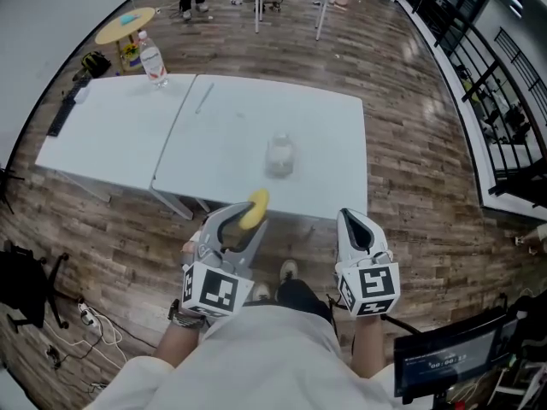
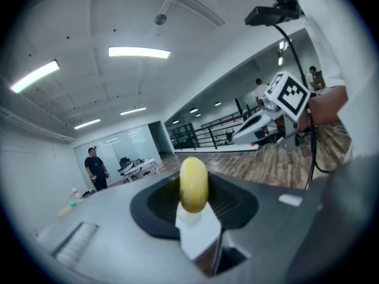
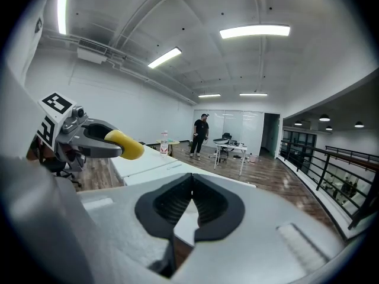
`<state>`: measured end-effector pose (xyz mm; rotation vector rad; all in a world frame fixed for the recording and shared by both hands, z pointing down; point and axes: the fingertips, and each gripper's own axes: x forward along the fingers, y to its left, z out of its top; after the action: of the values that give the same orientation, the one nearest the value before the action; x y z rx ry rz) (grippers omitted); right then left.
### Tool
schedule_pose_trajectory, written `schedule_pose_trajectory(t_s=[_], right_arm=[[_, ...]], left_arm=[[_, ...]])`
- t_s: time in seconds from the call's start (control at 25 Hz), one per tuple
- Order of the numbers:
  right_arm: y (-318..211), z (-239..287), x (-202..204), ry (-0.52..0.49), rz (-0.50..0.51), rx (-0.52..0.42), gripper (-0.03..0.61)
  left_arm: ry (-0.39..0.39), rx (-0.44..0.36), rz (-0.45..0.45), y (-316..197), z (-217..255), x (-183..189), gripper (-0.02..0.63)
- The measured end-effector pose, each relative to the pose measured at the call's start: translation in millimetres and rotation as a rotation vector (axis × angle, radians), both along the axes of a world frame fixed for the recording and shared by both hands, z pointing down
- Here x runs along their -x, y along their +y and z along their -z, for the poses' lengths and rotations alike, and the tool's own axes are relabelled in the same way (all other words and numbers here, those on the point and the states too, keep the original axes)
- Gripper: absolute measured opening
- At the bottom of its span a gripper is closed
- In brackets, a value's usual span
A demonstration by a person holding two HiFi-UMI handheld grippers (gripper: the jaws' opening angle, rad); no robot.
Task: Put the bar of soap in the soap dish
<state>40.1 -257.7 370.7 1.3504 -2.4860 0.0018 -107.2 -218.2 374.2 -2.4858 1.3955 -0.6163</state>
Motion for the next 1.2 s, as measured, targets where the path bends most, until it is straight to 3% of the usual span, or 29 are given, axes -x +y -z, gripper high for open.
schedule_pose_trajectory(t_s=[0.48,1.2], right_arm=[[-21.4,-6.5,11.7,-0.014,0.05,0.017,0.003],[-108.2,-20.4,0.4,-0.065,0.108,0.057,0.003]], left_arm=[[-0.015,0.025,0.044,-14.3,-3.5,7.7,0.132],[-0.073,0.068,0.093,-95.2,-7.5,-8.1,0.132]])
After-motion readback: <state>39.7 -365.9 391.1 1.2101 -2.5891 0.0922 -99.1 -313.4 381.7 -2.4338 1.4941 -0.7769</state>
